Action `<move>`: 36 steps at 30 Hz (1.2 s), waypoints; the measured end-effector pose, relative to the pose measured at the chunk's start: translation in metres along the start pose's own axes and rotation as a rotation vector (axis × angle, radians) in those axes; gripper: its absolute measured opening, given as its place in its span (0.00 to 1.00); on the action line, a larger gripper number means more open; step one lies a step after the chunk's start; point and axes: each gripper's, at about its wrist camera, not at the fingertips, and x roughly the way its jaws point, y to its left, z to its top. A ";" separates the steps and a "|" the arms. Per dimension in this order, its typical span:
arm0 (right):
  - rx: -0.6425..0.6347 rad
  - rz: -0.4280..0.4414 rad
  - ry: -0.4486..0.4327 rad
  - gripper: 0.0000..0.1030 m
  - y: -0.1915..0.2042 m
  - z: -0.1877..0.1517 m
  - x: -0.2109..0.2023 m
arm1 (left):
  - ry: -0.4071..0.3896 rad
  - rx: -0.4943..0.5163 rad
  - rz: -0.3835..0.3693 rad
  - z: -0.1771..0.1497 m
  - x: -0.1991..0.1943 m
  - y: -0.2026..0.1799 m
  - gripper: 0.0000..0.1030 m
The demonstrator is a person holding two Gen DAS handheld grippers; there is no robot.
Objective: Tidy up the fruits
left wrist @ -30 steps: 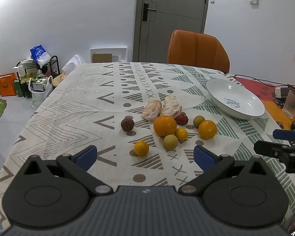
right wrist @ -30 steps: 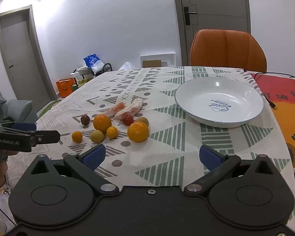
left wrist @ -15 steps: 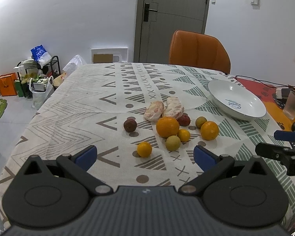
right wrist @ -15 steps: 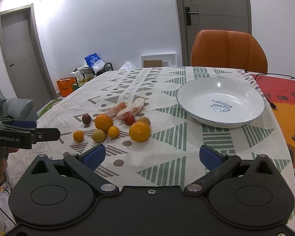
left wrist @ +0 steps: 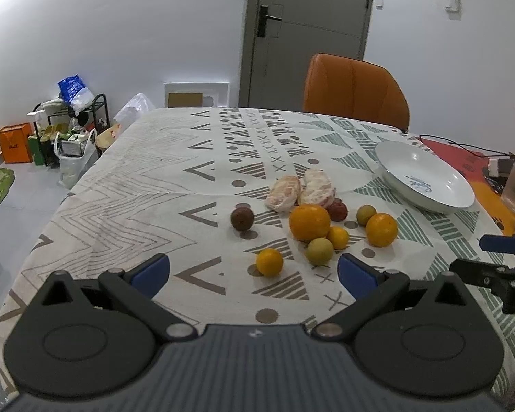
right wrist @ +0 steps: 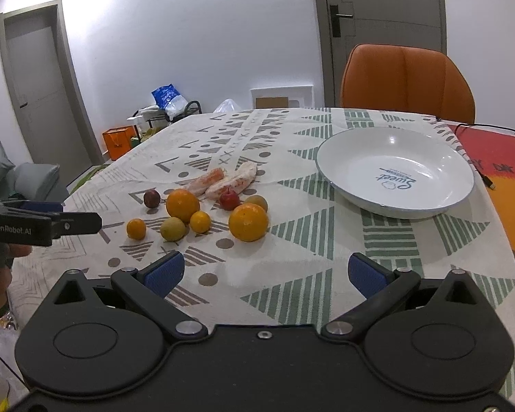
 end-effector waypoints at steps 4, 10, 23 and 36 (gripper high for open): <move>-0.016 -0.007 0.000 1.00 0.002 0.000 0.006 | -0.008 -0.016 0.008 -0.001 0.004 0.006 1.00; -0.004 0.007 0.009 1.00 0.000 -0.001 0.018 | -0.024 -0.033 -0.028 -0.005 0.013 0.009 0.98; 0.018 0.078 -0.013 1.00 0.000 0.010 0.043 | -0.033 -0.045 -0.012 -0.013 0.037 0.006 0.84; 0.056 0.152 -0.004 0.85 -0.002 0.015 0.065 | -0.013 -0.034 -0.045 -0.012 0.055 -0.003 0.52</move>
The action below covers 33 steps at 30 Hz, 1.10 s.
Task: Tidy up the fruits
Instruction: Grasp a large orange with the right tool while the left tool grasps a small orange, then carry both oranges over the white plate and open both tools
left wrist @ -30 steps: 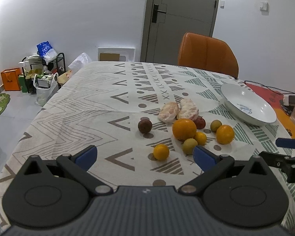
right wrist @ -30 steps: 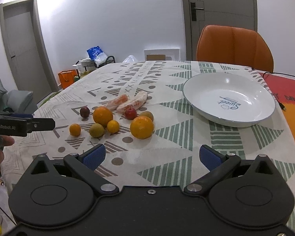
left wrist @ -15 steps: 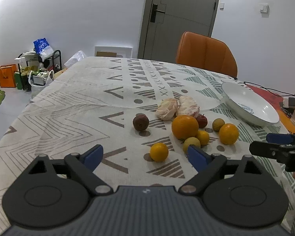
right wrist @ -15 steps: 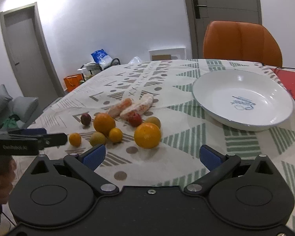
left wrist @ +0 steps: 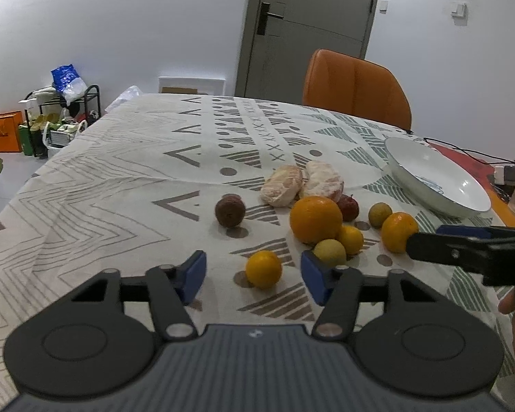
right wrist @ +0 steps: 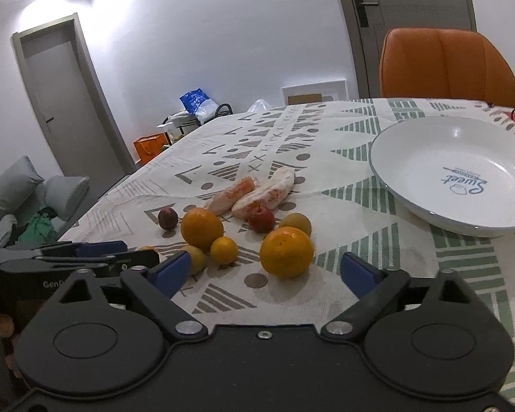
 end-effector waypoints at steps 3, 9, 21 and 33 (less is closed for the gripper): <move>0.002 0.007 -0.008 0.82 -0.003 0.001 0.003 | 0.026 -0.026 -0.021 0.000 0.010 0.000 0.33; 0.014 -0.021 0.024 0.59 -0.011 0.003 0.021 | 0.009 -0.040 -0.023 0.004 0.006 -0.001 0.21; 0.010 -0.010 -0.024 0.35 -0.011 0.003 0.005 | -0.028 -0.033 -0.021 0.015 -0.006 -0.009 0.21; 0.036 -0.050 -0.107 0.35 -0.029 0.009 -0.022 | -0.065 0.041 -0.051 0.029 -0.007 -0.041 0.21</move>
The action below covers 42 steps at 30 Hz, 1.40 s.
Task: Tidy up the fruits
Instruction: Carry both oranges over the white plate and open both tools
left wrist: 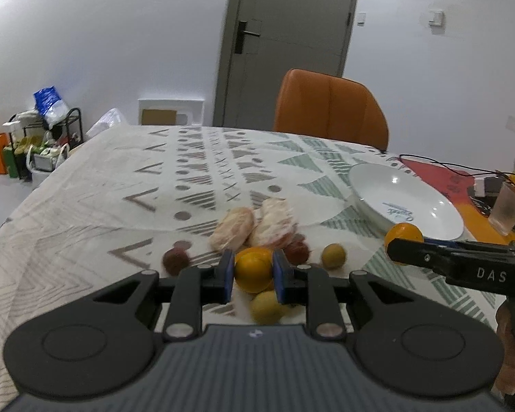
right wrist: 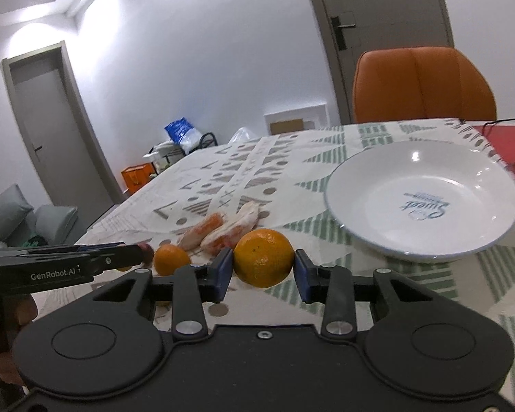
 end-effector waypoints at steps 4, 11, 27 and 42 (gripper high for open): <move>0.004 -0.019 -0.024 0.35 -0.009 0.003 -0.007 | -0.003 0.018 -0.023 0.002 0.007 -0.011 0.21; 0.033 -0.056 -0.054 0.35 -0.030 0.004 -0.016 | -0.006 0.056 -0.046 0.009 0.015 -0.031 0.21; 0.098 -0.106 -0.102 0.35 -0.073 0.004 -0.030 | -0.011 0.139 -0.085 0.022 0.036 -0.080 0.21; 0.128 -0.151 -0.122 0.35 -0.102 0.005 -0.030 | -0.005 0.212 -0.126 0.032 0.063 -0.123 0.21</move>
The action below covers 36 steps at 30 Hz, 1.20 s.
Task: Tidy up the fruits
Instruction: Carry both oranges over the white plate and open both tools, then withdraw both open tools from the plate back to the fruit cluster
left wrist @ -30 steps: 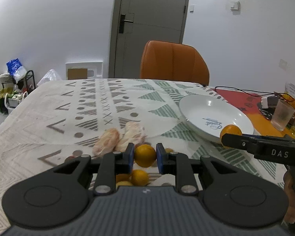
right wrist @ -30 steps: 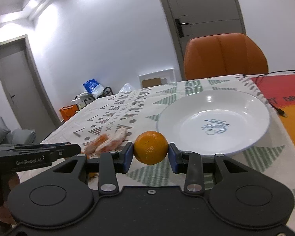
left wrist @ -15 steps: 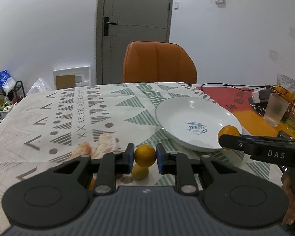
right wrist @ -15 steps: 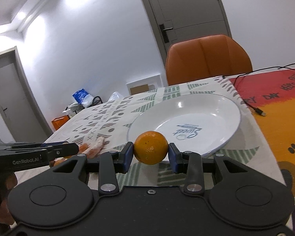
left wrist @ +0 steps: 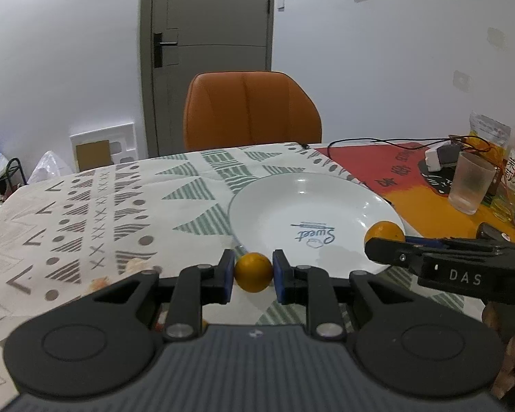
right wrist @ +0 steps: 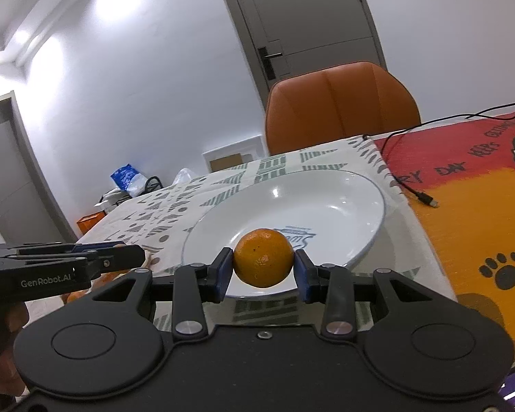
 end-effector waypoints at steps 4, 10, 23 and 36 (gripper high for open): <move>0.012 -0.002 0.003 0.38 -0.005 0.000 0.001 | 0.002 0.016 -0.009 0.004 0.007 -0.008 0.21; -0.002 0.007 -0.015 0.39 -0.004 0.000 -0.003 | 0.006 0.031 -0.021 0.008 0.019 -0.018 0.21; 0.017 0.004 -0.020 0.39 -0.010 -0.002 -0.010 | -0.005 0.066 -0.013 0.015 0.030 -0.035 0.40; 0.012 0.014 -0.002 0.48 -0.004 -0.005 -0.007 | -0.020 0.001 0.082 0.007 0.007 -0.001 0.71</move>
